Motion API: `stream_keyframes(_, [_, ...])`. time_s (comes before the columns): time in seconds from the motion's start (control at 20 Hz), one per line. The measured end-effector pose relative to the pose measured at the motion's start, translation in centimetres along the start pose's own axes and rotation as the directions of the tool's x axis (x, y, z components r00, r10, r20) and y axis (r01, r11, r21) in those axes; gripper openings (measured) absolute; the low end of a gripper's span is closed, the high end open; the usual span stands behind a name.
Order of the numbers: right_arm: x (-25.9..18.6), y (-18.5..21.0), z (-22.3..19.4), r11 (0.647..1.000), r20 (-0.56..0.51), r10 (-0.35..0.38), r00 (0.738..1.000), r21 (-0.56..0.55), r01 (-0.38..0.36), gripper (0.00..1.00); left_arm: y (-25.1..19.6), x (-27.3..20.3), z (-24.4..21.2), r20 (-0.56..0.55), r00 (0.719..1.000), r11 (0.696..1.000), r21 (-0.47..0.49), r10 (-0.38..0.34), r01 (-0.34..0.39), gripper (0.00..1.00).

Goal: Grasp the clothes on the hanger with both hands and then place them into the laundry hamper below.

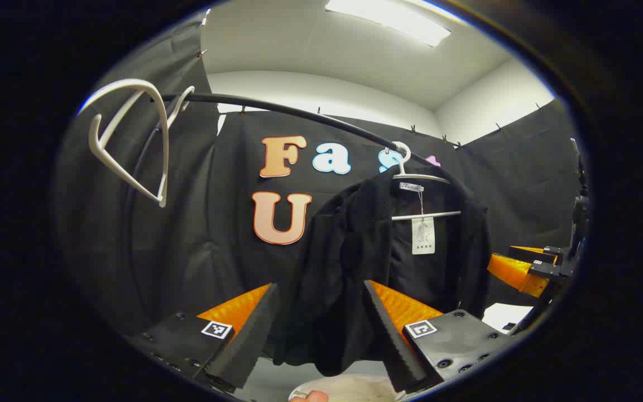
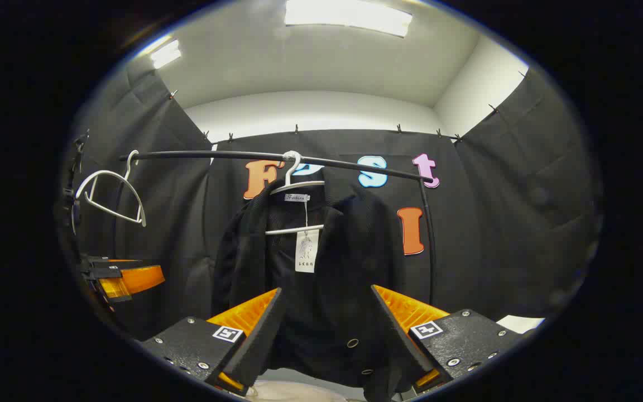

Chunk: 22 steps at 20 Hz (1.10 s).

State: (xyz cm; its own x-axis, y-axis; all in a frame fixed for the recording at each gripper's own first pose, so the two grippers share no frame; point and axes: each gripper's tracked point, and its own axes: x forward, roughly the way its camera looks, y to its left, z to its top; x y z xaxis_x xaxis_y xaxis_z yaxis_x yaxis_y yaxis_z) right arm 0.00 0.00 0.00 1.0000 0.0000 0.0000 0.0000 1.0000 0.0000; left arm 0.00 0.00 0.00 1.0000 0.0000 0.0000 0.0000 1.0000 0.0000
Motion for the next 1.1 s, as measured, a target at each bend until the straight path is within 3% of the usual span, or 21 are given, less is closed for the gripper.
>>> stream_keyframes(0.2, [0.2, -0.7, 0.1, 0.997, 0.018, -0.047, 0.999, -0.057, 0.047, 0.93, -0.3, -0.1, 0.0, 0.004, 1.000, 0.999, -0.032, -0.028, 0.028, 0.93])
stream_keyframes(0.25, [0.2, -1.0, 0.2, 0.996, 0.022, -0.056, 0.998, -0.065, 0.057, 0.93, -0.7, -0.1, -0.2, 0.001, 0.999, 0.998, -0.054, -0.043, 0.043, 1.00])
stream_keyframes(0.4, [0.4, -1.2, 0.0, 0.995, 0.009, -0.065, 0.998, -0.072, 0.066, 0.93, -1.2, 0.2, -0.7, -0.003, 0.998, 0.994, -0.087, -0.070, 0.069, 0.96])
stream_keyframes(0.9, [2.7, -0.5, -2.1, 0.996, 0.001, -0.062, 0.998, -0.066, 0.062, 0.93, -0.9, 1.3, -2.1, 0.003, 0.999, 0.996, -0.082, -0.043, 0.043, 1.00])
stream_keyframes(1.1, [4.9, 0.0, -3.5, 0.993, -0.018, -0.079, 0.997, -0.085, 0.077, 0.93, -1.4, 1.7, -2.4, 0.005, 0.999, 0.996, -0.074, -0.046, 0.046, 0.97])
